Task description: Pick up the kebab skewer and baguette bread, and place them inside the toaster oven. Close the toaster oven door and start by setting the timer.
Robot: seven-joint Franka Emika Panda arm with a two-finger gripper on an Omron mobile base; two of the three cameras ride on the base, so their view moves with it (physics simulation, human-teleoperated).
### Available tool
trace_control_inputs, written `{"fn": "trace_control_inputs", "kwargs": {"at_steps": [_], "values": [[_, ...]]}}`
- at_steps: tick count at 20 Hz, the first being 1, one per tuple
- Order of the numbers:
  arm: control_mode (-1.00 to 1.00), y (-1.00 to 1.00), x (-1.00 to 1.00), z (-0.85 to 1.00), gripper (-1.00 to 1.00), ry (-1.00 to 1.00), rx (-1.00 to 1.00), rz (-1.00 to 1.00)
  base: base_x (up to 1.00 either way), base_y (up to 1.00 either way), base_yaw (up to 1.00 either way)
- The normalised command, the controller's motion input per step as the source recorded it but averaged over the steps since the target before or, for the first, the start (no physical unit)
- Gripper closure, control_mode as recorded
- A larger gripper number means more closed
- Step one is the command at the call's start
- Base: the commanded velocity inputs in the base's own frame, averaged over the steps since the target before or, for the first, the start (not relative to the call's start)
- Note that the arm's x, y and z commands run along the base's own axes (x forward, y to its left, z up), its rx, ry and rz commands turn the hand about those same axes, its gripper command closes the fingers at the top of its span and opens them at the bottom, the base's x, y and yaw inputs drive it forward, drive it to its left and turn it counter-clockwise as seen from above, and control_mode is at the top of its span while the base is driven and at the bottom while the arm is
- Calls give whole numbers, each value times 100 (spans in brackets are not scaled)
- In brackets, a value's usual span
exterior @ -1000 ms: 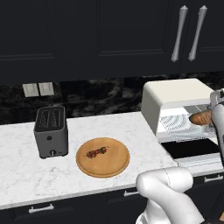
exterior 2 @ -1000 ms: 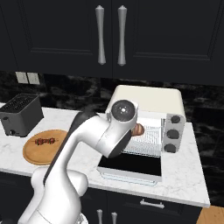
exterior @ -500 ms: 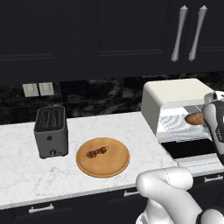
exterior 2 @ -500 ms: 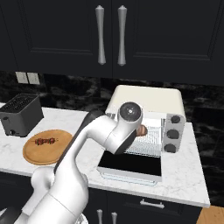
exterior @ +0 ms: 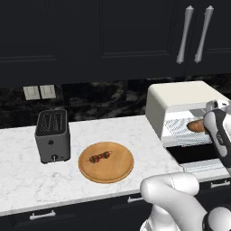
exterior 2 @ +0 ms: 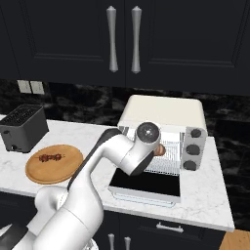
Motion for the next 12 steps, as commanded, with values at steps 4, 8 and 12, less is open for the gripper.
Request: {"fn": "trace_control_inputs", "kwargs": {"at_steps": [4, 8, 12], "values": [[-100, -1, 33, -18, 100, 0, 0, 0, 0, 0, 0], [-100, -5, 38, -16, 100, 0, 0, 0, 0, 0, 0], [-100, -5, 34, -20, 100, 0, 0, 1, 0, 0, 0]]}}
